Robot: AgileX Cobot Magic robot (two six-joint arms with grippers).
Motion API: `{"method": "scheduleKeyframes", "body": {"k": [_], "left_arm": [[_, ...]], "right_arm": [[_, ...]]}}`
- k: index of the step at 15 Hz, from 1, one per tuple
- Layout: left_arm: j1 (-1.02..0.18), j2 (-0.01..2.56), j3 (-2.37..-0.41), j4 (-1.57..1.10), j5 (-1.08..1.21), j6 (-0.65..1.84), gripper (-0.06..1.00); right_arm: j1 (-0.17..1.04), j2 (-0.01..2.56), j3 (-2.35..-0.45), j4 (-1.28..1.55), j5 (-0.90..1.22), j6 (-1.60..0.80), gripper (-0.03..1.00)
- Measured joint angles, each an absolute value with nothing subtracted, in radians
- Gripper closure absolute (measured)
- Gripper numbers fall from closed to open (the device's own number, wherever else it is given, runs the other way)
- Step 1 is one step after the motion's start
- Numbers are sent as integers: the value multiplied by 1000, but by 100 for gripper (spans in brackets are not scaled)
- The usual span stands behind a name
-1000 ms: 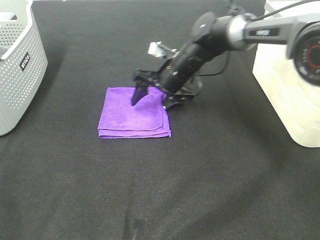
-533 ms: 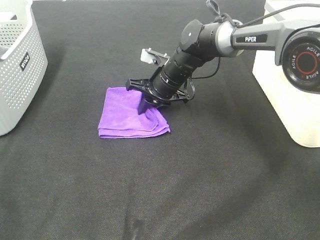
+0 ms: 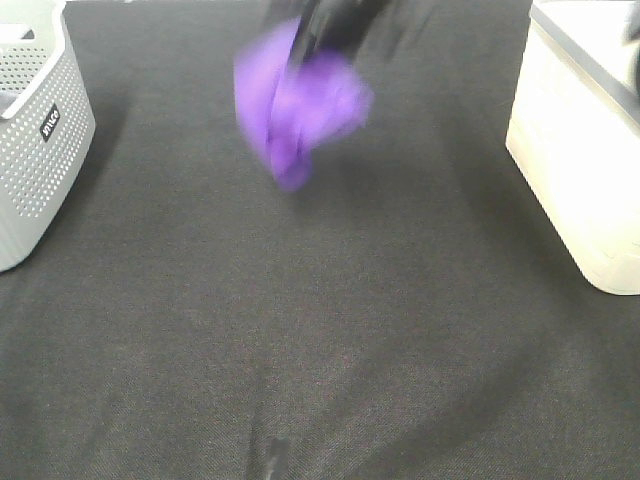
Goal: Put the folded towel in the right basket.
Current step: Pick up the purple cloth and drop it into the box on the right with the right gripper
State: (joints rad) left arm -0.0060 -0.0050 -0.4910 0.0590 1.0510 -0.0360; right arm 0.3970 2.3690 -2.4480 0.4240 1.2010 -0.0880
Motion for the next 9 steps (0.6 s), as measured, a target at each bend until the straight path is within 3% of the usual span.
{"method": "scheduleKeyframes", "body": {"k": [2,9], "left_arm": [[-6,-5,-491,59,1051,-36,-4],[-6,-5,-491,59,1051,-36,-4]], "right_arm": [[346,2325,-2501,425,1202,-74,89],[-135,2072,-2519,260,1211,-79,89]]}}
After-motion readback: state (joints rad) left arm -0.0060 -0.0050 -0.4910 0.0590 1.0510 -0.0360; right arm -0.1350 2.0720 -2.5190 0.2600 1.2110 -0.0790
